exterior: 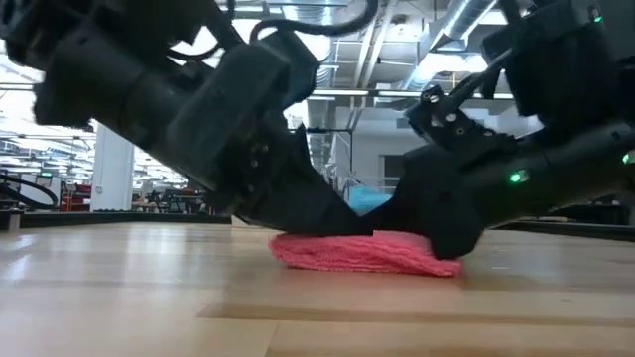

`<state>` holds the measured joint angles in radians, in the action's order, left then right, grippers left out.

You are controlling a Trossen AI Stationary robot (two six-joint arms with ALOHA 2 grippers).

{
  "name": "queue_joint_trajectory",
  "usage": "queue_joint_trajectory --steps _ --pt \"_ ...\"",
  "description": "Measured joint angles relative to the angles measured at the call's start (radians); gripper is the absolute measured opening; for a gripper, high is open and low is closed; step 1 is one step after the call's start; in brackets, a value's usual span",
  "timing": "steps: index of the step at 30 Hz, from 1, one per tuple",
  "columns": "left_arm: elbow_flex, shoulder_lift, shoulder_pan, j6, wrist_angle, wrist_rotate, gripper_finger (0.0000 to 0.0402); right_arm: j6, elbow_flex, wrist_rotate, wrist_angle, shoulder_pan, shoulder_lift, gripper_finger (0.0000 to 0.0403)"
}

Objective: Fold microfiber towels
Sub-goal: Fold the pink towel

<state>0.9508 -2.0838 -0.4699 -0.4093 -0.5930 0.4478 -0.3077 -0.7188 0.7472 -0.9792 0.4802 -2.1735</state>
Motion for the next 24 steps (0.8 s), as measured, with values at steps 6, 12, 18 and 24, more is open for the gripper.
queue_joint_trajectory --steps 6,12,18,24 --pt "0.0 0.104 0.015 0.035 0.061 -0.015 0.0002 0.101 0.071 0.04 0.072 0.041 0.249 0.0025" --pt "0.002 0.272 0.032 0.249 0.167 0.096 0.0002 -0.06 0.106 -0.05 0.292 0.126 0.45 0.0027" --pt "0.002 0.248 0.186 0.291 0.148 -0.121 0.0002 -0.22 0.066 -0.105 0.373 0.241 0.411 0.0016" --pt "0.001 0.145 0.288 0.214 0.116 -0.329 0.0002 -0.377 -0.025 -0.092 0.607 0.29 0.39 0.002"
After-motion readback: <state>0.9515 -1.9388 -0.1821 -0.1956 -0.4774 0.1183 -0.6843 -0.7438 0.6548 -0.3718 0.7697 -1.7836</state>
